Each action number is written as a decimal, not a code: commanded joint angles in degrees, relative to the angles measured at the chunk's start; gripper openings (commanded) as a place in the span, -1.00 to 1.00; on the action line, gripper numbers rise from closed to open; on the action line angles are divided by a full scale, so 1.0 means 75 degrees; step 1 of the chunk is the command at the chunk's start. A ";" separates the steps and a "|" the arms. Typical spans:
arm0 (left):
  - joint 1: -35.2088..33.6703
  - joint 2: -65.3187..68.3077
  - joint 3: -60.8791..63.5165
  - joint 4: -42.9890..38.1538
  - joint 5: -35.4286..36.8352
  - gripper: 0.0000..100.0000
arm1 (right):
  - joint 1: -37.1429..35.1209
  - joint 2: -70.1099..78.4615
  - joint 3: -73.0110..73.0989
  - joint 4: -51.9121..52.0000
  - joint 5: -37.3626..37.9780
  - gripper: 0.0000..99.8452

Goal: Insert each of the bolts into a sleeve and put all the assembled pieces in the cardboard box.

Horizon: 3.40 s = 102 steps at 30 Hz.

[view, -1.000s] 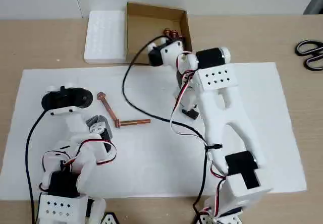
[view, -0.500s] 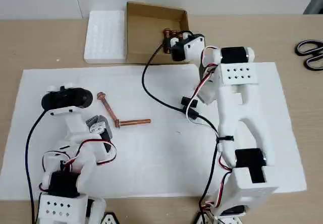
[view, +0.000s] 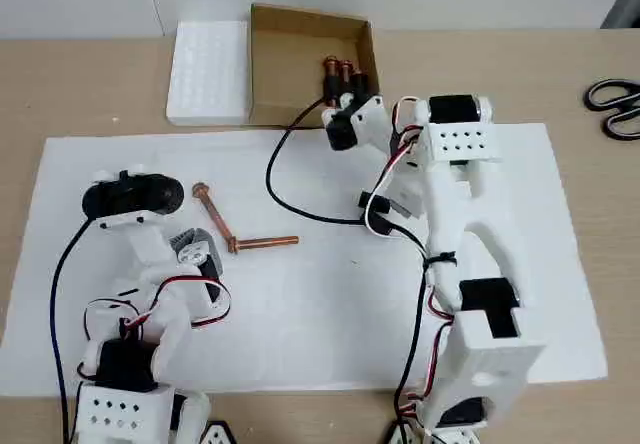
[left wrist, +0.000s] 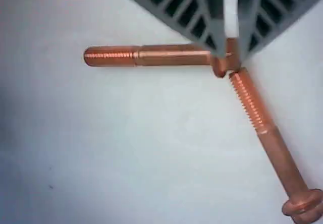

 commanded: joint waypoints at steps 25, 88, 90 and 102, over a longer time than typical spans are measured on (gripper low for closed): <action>0.0023 0.0000 -0.0358 0.0000 -0.0070 -0.99 | -0.0686 0.1436 -0.0070 -0.1495 0.0305 -0.54; 0.0035 0.0012 -0.0193 -0.0012 -0.0082 -0.99 | -0.1213 0.1530 -0.1958 0.0264 -0.2989 -0.99; 0.0035 0.0012 -0.0076 -0.0012 -0.0082 -0.99 | -0.1237 0.1506 -0.1958 0.0229 -0.3352 -0.99; 0.0035 0.0000 0.0029 -0.0012 -0.0070 -0.99 | -0.1190 0.2069 -0.1829 0.0205 -0.4337 -0.99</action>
